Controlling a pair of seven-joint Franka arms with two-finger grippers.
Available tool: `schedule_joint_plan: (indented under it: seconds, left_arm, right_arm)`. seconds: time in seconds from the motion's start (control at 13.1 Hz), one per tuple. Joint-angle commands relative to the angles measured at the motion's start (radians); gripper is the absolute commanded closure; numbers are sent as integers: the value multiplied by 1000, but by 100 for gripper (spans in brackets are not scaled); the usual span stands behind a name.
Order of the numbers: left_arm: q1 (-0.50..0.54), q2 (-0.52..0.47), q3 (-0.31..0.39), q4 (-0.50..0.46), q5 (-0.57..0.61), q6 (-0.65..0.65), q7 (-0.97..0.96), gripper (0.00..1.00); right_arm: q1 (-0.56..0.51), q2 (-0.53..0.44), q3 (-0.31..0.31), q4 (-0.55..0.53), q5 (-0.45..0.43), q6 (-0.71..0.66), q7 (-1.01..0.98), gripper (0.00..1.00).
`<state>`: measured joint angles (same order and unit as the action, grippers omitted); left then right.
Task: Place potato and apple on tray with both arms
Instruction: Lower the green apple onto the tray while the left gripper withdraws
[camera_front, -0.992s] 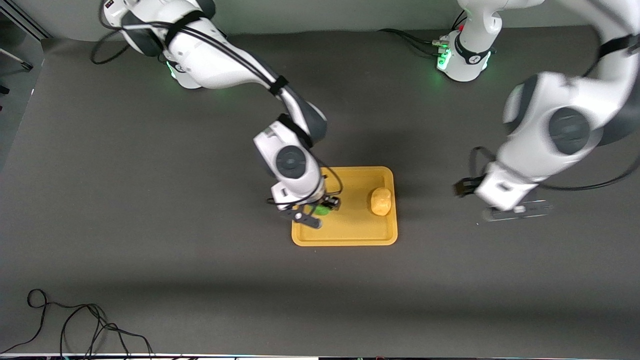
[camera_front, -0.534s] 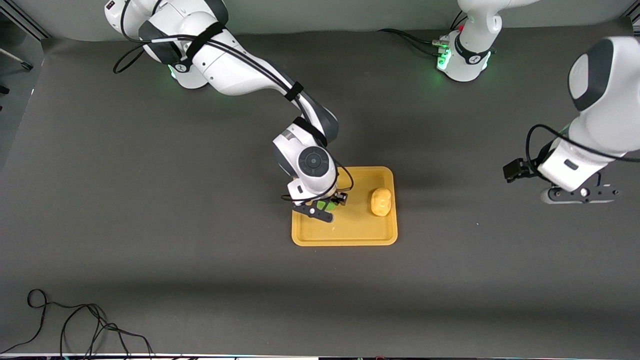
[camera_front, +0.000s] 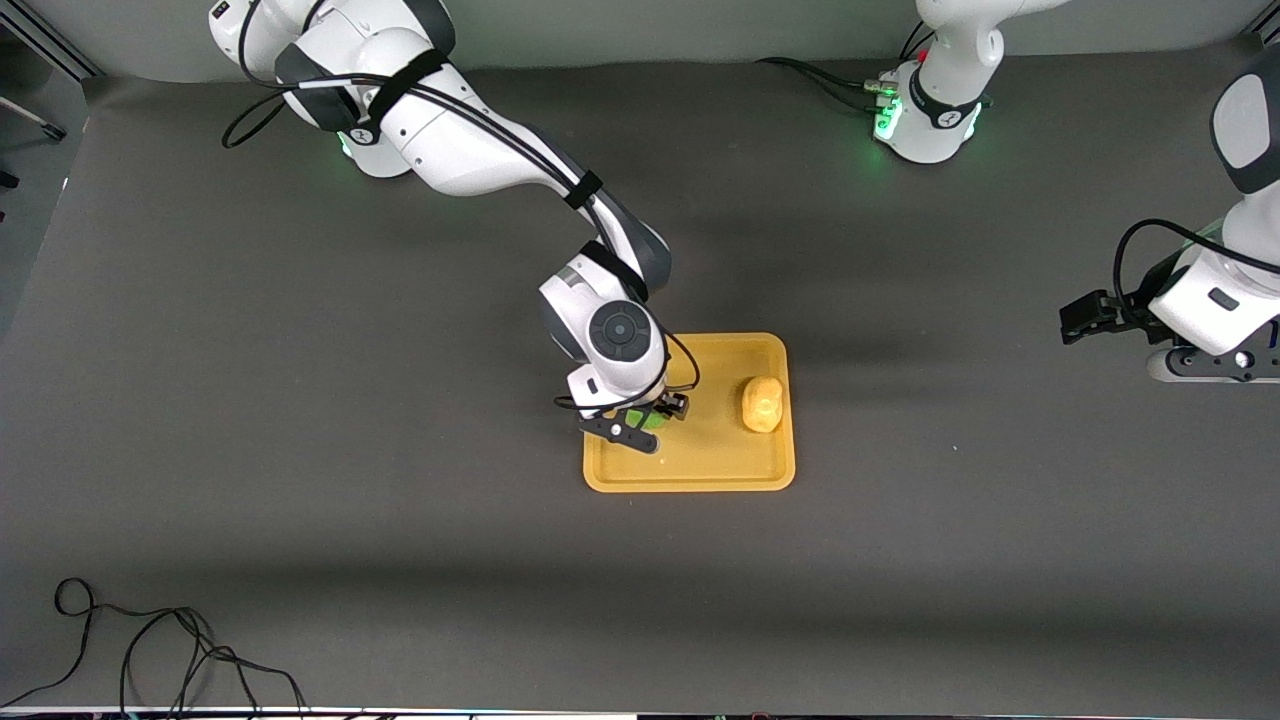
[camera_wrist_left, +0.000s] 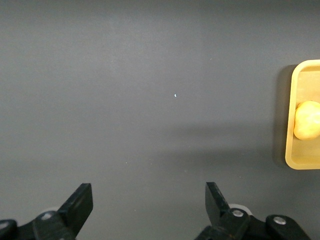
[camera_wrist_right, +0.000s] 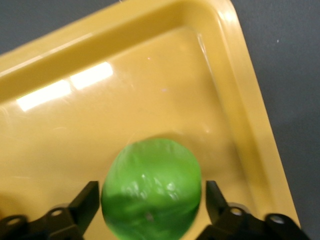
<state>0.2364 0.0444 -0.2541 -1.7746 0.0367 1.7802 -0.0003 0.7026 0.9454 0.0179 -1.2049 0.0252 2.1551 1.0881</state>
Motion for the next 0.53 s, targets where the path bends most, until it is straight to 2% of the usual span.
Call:
schedule_joint_plan:
  seconds: [0.0, 0.23, 0.31, 0.46]
  left_arm:
    - [1, -29, -4, -23, -15, -1, 19, 0]
    - [1, -40, -4, -26, -15, 4, 20, 0]
    - [1, -46, -4, -29, -15, 5, 20, 0]
    - [4, -54, -1, -31, -15, -1, 34, 0]
  right_arm:
    - [0, -77, -50, 18, -30, -40, -19, 0]
    - [-38, -236, -102, -37, -28, -144, -161, 0]
    - [-75, -294, -104, -65, -21, -168, -236, 0]
    - [-152, -400, -105, -102, 2, -313, -397, 0]
